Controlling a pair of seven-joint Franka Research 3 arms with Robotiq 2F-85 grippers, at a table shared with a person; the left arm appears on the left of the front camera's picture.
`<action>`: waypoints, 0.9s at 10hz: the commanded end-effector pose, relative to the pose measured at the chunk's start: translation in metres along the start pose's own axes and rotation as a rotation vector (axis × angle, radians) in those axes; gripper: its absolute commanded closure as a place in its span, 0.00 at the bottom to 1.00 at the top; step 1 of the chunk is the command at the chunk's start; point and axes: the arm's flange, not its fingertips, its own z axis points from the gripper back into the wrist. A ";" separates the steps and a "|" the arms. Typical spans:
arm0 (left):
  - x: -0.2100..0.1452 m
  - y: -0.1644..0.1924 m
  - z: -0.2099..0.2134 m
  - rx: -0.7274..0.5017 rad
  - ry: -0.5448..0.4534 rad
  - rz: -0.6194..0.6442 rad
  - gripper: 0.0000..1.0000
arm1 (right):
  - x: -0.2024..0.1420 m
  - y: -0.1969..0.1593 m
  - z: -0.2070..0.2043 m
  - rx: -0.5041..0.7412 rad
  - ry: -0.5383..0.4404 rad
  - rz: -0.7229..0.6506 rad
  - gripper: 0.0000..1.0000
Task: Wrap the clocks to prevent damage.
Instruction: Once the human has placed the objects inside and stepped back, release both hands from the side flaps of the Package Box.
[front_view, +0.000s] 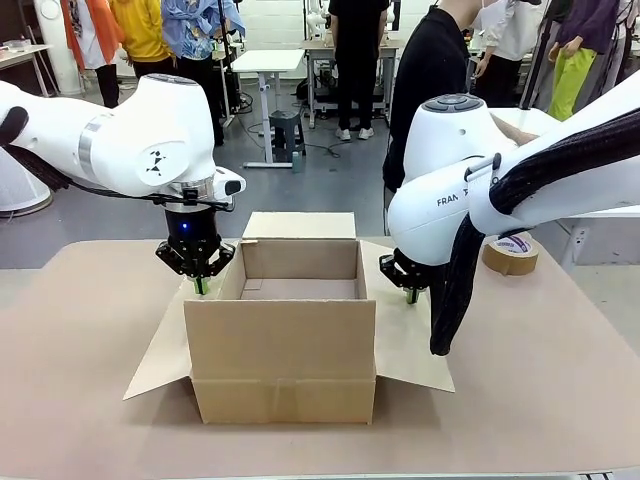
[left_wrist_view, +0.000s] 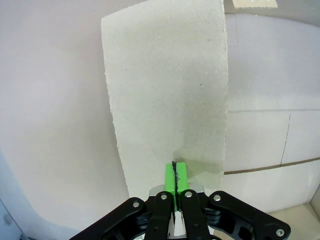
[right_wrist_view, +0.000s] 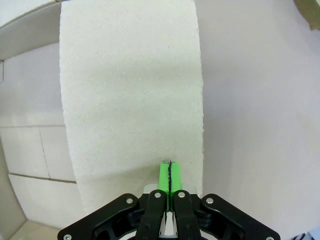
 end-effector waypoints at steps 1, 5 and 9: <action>0.000 -0.001 -0.001 0.019 -0.008 0.010 1.00 | -0.001 0.000 -0.001 -0.002 0.001 0.001 0.99; 0.000 -0.001 -0.001 0.019 -0.008 0.010 1.00 | -0.001 0.000 -0.001 -0.002 0.001 0.001 0.99; 0.000 -0.001 -0.001 0.019 -0.008 0.010 1.00 | -0.001 0.000 -0.001 -0.002 0.001 0.001 0.99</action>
